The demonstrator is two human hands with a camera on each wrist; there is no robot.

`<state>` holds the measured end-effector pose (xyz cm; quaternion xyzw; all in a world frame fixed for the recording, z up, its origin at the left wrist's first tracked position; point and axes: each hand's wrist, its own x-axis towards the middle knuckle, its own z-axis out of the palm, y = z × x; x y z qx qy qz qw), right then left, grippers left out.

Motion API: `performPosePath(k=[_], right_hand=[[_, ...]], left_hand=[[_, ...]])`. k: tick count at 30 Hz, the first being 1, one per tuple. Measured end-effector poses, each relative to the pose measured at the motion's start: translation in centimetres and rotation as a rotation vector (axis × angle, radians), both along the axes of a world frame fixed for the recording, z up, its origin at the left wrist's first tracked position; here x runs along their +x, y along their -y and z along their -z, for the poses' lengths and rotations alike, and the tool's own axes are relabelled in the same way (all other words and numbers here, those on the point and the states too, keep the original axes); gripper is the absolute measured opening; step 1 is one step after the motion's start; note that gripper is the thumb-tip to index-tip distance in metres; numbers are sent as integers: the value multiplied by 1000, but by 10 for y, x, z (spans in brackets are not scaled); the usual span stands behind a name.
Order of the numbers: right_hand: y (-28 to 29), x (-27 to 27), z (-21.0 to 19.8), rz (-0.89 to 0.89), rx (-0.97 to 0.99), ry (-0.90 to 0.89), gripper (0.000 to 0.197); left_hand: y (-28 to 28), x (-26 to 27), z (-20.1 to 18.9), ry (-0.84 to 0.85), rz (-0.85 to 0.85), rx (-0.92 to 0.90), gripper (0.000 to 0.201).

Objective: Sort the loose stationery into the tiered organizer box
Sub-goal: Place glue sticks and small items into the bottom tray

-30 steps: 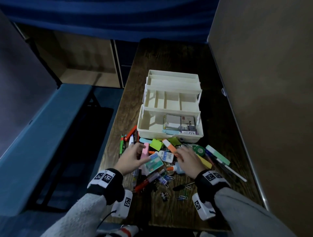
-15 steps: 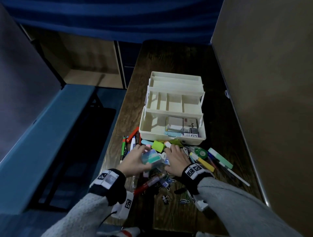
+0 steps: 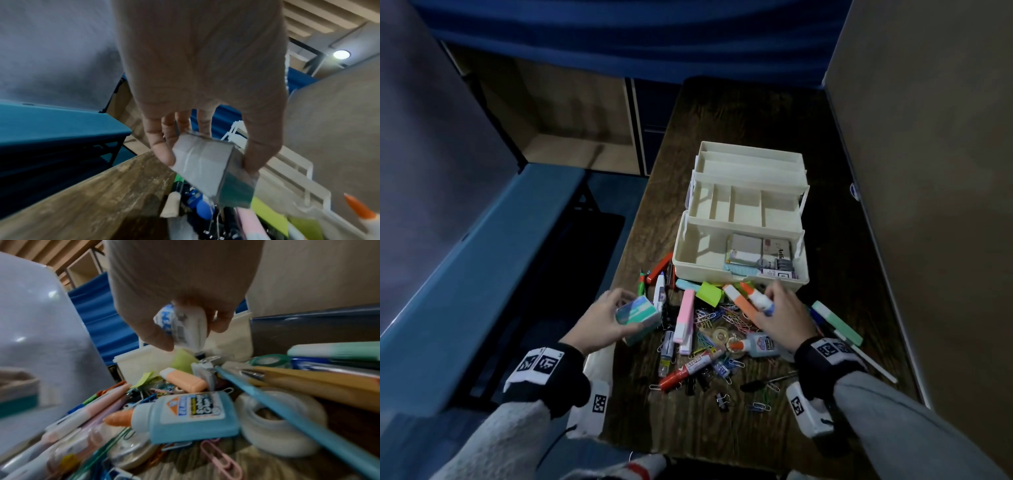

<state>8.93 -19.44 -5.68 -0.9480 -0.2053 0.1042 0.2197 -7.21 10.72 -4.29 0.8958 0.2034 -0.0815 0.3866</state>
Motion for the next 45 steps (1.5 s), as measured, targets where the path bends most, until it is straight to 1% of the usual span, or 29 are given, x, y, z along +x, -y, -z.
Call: performPosePath(k=[4,8,11,13,14,16,18,20,22,24,26,28,30,34,36,39,42,45], right_hand=[[23,8,0,148,58,-10,33],[36,9,2,223,139,-43,26],[47,9,1,257,201,-57,17],[57,9,-2,317,219,-43,15],[63,10,-3,357,228,-39,15],[75,12,-6,457,247,-55,15],[88,14,-8,552,259,-126,13],[102,14,-6,607,254,-191,11],[114,13,-4,632,238,-194,8],[125,12,-1,658,220,-186,7],[133,10,2,682,224,-196,9],[139,9,4,691,226,-192,10],[144,7,6,691,227,-184,12],[149,5,5,642,210,-242,10],[147,4,3,590,184,-273,10],[139,3,2,505,144,-264,9],[127,4,2,447,146,-261,5],[109,0,2,326,129,-254,7]], left_hand=[[1,-8,6,-124,166,53,52],[10,-6,13,-256,267,135,55],[18,-1,16,-323,356,245,65],[22,5,13,-333,373,322,72],[25,10,9,-299,369,367,70],[36,24,0,-150,359,435,52],[55,42,-7,28,390,412,29],[81,62,-11,138,487,356,14],[109,82,-7,178,599,356,16],[134,99,2,176,689,420,30],[151,112,11,162,768,535,42],[157,122,19,104,789,626,49],[158,129,27,62,802,693,51],[151,135,32,83,840,792,42],[145,136,33,109,845,789,36],[138,134,34,144,837,774,28],[132,129,33,174,809,736,23],[124,121,33,192,788,720,20]])
